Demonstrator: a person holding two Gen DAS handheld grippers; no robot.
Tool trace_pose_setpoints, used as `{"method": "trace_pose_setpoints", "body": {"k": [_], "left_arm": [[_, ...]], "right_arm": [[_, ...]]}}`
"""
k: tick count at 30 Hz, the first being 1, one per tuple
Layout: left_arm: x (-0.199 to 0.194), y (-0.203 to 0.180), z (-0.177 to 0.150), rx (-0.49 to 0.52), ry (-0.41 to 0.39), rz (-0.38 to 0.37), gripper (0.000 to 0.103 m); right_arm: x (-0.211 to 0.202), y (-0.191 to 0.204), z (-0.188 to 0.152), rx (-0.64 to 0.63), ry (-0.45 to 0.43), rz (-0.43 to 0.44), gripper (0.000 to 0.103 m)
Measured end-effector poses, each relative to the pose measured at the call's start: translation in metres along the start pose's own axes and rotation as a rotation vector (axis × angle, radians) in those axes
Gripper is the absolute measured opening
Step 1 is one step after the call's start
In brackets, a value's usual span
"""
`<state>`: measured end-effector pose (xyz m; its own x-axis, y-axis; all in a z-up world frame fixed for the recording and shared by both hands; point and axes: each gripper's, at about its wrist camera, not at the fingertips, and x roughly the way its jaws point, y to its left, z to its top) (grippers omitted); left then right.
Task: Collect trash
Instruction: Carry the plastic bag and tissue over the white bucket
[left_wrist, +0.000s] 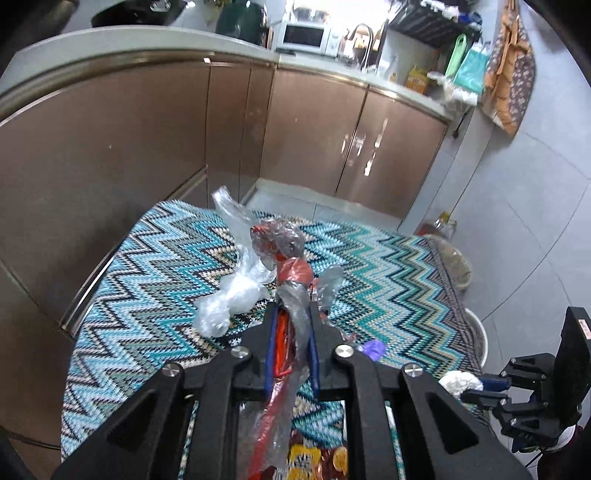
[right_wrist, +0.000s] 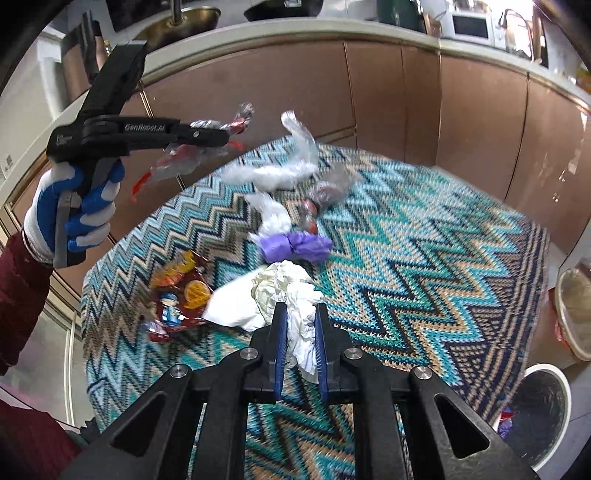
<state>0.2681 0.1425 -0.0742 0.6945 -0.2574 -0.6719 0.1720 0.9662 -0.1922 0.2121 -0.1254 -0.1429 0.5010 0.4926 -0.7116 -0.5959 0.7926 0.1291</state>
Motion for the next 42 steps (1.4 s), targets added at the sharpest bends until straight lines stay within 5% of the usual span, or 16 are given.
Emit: {"method": "trace_pose_setpoints", "body": {"k": [13, 21, 32, 42], "left_arm": [[-0.098, -0.018, -0.033, 0.020, -0.134, -0.005, 0.013], [-0.134, -0.068, -0.038, 0.074, -0.191, -0.063, 0.013], [-0.113, -0.178, -0.035, 0.189, -0.157, -0.212, 0.013], [-0.048, -0.283, -0.035, 0.314, -0.028, -0.309, 0.013]], "right_arm": [[-0.103, 0.031, -0.003, 0.016, -0.198, -0.101, 0.014], [-0.162, 0.025, -0.019, 0.058, -0.315, -0.161, 0.014], [-0.225, -0.019, -0.054, 0.160, -0.410, -0.303, 0.014], [-0.246, -0.090, -0.089, 0.308, -0.420, -0.448, 0.014]]}}
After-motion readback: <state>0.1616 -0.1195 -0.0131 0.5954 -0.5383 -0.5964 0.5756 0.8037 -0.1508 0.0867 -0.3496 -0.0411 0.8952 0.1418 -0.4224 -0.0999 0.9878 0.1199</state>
